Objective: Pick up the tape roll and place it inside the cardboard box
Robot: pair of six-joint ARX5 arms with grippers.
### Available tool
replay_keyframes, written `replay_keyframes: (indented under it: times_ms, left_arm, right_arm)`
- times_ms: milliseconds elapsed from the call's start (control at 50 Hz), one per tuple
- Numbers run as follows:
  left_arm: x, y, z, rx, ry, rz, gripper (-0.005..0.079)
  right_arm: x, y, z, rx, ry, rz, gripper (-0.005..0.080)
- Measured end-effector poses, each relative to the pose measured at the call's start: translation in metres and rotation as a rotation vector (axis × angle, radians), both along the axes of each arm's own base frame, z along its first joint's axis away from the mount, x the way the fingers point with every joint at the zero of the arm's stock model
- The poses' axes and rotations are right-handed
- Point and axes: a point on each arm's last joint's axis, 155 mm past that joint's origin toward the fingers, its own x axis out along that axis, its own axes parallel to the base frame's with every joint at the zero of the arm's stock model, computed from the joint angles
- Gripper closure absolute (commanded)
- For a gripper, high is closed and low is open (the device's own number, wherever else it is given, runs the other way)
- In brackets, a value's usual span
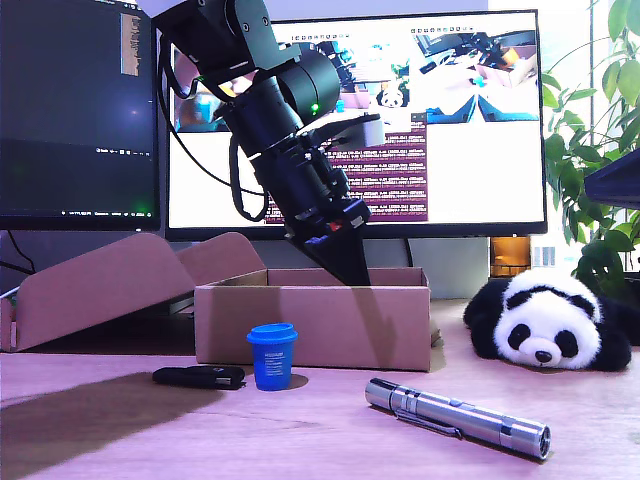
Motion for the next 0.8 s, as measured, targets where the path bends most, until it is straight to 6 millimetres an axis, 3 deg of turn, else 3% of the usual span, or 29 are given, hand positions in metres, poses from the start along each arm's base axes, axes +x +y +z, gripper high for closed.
replay_keyframes:
  times_ms: [80,160,200,300,560,800]
  left_arm:
    - [-0.004,0.003,-0.001,0.013,0.017,0.000,0.0462]
    - [-0.009,0.007,0.003,0.021,0.028,0.001,0.0788]
    - [-0.012,0.008,0.010,0.018,0.031,0.004,0.0739]
    - [-0.016,0.004,0.038,-0.049,0.026,0.022,0.0766]
    - [-0.027,0.003,0.139,-0.249,-0.063,0.067,0.0766]
    - [-0.038,0.009,0.192,-0.353,-0.127,0.088,0.0766]
  right_arm:
    - [0.002,-0.001,0.000,-0.002,-0.001,-0.012,0.0762]
    - [0.004,-0.004,0.000,-0.005,-0.002,-0.032,0.0762]
    - [0.007,-0.007,-0.001,-0.008,-0.004,-0.052,0.0762]
    - [0.015,-0.015,-0.001,-0.025,-0.016,-0.113,0.0762]
    - [0.029,-0.031,-0.002,-0.101,-0.078,-0.215,0.0762]
    - [0.038,-0.045,-0.003,-0.127,-0.092,-0.291,0.0762]
